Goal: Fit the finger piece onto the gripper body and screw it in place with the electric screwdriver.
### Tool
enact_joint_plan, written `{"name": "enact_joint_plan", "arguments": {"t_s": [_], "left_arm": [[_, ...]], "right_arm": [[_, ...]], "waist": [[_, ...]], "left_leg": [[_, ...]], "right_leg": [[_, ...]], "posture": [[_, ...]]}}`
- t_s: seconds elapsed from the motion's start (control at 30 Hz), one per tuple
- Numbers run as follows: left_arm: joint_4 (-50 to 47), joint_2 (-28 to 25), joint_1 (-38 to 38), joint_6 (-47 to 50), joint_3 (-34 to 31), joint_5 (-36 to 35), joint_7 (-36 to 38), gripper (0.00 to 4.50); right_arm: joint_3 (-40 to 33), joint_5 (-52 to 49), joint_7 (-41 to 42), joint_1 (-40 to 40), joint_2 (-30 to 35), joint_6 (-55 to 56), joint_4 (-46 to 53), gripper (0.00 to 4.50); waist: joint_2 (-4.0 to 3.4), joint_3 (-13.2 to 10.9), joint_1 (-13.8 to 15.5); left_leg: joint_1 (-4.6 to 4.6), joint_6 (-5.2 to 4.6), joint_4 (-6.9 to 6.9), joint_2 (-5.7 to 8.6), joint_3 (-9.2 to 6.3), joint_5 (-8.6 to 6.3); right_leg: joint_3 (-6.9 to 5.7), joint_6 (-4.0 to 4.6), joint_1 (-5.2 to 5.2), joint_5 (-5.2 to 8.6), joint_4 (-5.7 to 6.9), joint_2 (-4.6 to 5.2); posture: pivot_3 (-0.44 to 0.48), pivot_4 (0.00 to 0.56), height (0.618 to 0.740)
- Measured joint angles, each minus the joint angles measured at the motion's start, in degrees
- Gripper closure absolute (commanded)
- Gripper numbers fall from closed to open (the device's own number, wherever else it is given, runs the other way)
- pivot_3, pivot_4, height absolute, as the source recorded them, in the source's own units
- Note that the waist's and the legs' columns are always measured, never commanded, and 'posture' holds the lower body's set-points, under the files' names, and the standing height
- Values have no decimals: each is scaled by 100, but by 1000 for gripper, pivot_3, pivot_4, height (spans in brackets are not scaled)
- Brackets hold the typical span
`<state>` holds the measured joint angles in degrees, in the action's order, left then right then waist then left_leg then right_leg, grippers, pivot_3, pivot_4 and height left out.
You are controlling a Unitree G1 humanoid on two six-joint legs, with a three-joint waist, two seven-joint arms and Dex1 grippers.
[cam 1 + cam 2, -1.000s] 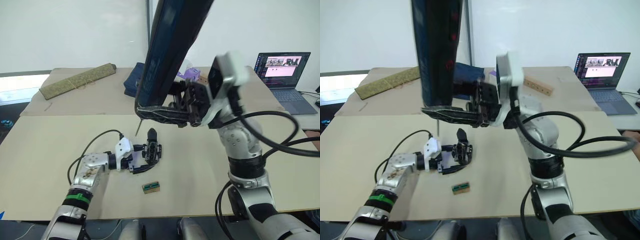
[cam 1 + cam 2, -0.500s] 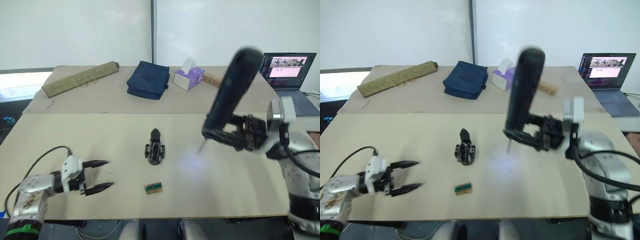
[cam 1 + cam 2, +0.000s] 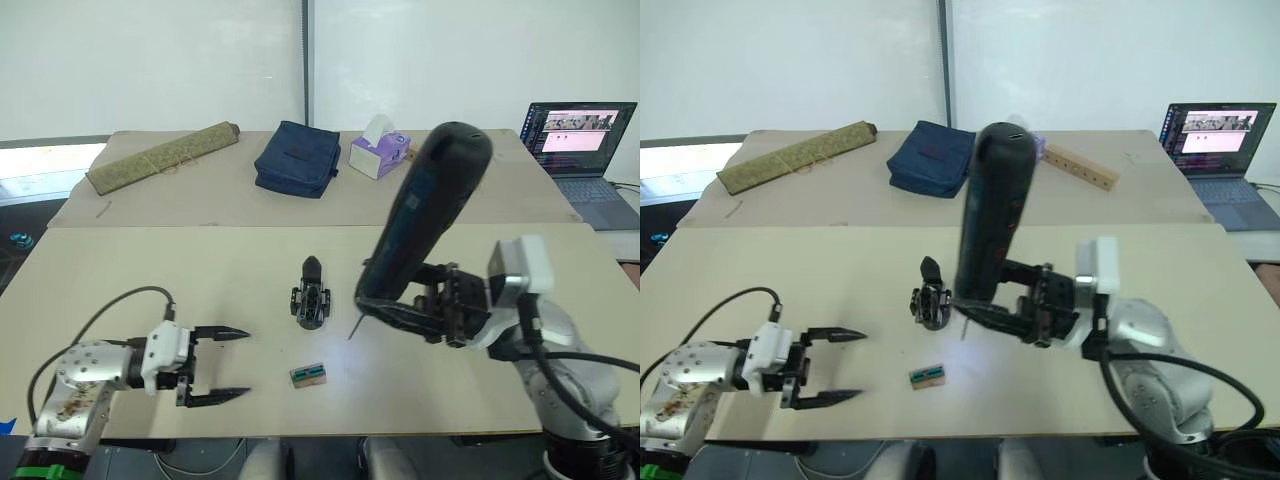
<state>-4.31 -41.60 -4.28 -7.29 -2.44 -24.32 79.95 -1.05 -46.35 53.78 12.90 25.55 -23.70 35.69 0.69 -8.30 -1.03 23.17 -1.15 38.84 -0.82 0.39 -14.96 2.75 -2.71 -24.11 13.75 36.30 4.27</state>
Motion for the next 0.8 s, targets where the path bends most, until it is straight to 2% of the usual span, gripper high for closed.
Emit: {"name": "enact_joint_plan", "arguments": {"t_s": [0.13,0.3,0.53,0.8], "left_arm": [[-141,275,-127,2,636,465,-256,42],[20,686,386,15,1192,858,-579,42],[411,862,905,92,1459,1093,-821,42],[531,998,1049,135,1565,1098,-865,42]], "right_arm": [[692,582,385,159,-183,456,-363,2555],[1186,1232,878,353,-240,984,-1113,2555],[1364,1383,1191,490,-395,1299,-1491,2555],[1431,1585,1279,621,-462,1403,-1751,2555]], "waist": [[3,-1,38],[4,0,46],[5,0,22],[4,0,49]], "left_leg": [[-3,-1,17,5,0,1],[-2,-1,19,10,-1,2],[-11,-1,17,4,-10,1],[-29,-1,18,5,-11,2]], "right_leg": [[-9,-3,11,-1,-5,-4],[-15,-4,11,-2,1,-13],[-11,7,1,3,42,-38],[-8,7,18,5,45,-35]], "posture": [[0,150,740],[0,150,740],[0,150,740],[0,150,740]]}}
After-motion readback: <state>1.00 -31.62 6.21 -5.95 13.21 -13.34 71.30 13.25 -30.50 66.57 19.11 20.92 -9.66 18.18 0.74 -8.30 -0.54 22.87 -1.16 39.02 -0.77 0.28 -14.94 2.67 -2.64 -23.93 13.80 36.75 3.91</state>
